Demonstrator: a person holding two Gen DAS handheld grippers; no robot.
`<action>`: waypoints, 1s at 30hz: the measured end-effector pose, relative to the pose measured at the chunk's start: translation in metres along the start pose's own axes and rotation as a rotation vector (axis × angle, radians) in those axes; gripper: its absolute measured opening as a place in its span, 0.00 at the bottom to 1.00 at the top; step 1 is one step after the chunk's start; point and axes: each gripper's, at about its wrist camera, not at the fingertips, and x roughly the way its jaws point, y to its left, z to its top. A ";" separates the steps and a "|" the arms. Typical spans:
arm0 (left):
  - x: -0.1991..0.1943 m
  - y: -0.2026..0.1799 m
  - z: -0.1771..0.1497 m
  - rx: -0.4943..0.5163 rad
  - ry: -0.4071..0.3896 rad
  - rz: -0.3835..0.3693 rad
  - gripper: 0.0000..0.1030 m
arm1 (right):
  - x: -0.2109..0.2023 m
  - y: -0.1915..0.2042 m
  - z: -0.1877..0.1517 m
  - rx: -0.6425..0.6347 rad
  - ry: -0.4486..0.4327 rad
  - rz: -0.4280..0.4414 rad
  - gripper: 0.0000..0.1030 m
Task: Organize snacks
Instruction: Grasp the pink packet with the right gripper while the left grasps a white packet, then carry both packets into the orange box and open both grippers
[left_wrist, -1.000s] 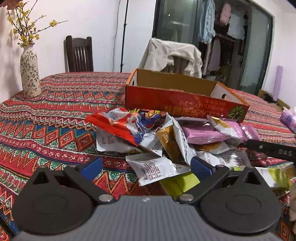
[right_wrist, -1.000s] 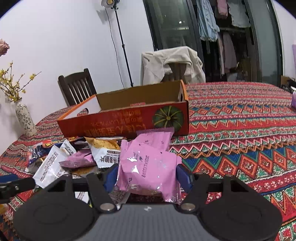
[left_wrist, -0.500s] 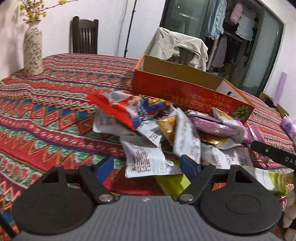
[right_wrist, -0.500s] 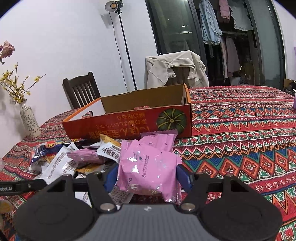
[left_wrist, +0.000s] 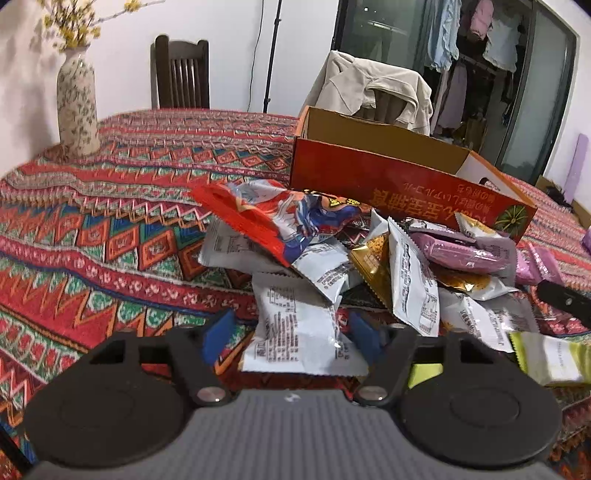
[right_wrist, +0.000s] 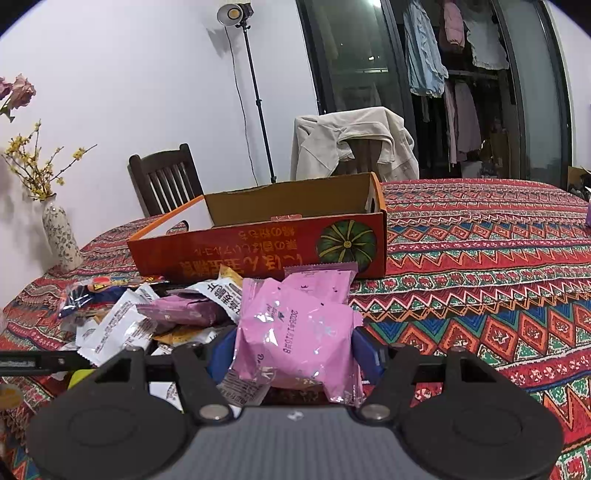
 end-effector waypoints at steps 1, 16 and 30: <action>0.000 -0.001 0.000 0.003 -0.002 -0.007 0.49 | -0.001 0.000 0.000 0.000 -0.003 0.002 0.65; -0.040 0.018 -0.014 -0.009 -0.076 -0.049 0.41 | -0.010 0.003 -0.001 -0.014 -0.048 -0.006 0.65; -0.076 0.003 0.021 0.056 -0.237 -0.109 0.41 | -0.032 0.016 0.018 -0.057 -0.107 -0.007 0.65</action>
